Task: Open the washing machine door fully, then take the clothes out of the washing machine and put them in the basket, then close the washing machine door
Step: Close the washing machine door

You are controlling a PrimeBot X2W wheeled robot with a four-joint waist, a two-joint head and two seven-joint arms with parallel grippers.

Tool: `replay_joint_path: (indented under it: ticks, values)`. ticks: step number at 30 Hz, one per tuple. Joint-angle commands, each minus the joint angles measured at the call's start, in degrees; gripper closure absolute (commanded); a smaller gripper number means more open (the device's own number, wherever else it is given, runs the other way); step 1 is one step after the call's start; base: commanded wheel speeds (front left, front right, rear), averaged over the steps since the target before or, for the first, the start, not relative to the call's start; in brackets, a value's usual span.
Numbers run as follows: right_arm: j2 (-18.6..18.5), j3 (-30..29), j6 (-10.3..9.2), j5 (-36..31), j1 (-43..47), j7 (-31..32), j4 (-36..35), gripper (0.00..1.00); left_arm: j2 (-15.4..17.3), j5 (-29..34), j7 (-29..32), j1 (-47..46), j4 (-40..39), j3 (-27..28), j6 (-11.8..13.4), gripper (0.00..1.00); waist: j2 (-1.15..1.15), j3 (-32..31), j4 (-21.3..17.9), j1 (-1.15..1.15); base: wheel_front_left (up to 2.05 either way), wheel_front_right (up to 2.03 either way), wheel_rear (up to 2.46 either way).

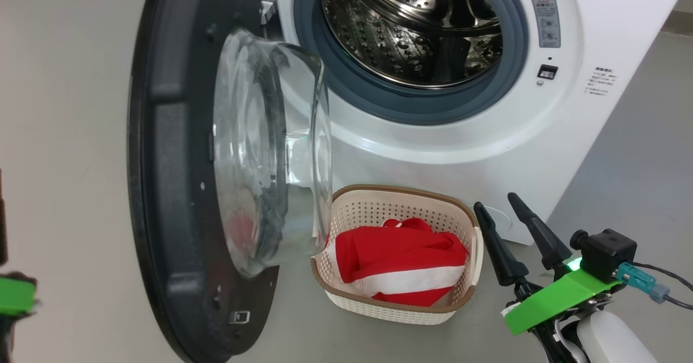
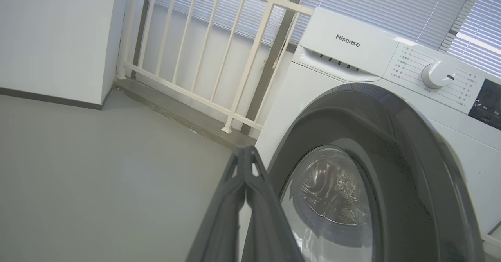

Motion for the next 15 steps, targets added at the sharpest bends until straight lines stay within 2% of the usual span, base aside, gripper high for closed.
replay_joint_path:
  ticks: [1, 5, 7, 15]
  values:
    - [0.0, 0.9, 0.09, 1.1, -0.6, -0.3, -1.5, 0.00, 2.0, -1.0, 0.6, -3.2, -1.1, 2.7, 0.2, 1.00, 0.00, 0.1, -0.4, 0.00, 0.00, 0.00, 0.00]
    - [0.0, 0.4, 0.09, 1.0, -0.5, -0.3, -1.8, 0.00, 0.7, -10.9, 7.2, -6.4, 0.0, 5.2, 3.0, 1.00, 0.00, 0.2, -1.3, 0.00, 0.00, 0.00, 0.00]
    - [-0.1, 0.2, 0.09, 1.0, -0.5, -0.3, -1.8, 0.00, -0.2, -16.2, 11.1, -8.1, 0.4, 6.5, 5.6, 1.00, 0.00, 0.3, -1.6, 0.00, 0.00, 0.00, 0.00]
    - [0.2, 0.2, 0.09, 0.8, -0.8, -0.3, -2.0, 0.00, -2.1, -29.3, 22.7, -13.4, 0.9, 9.1, 17.6, 1.00, 0.00, 1.1, -3.1, 0.00, 0.00, 0.00, 0.00]
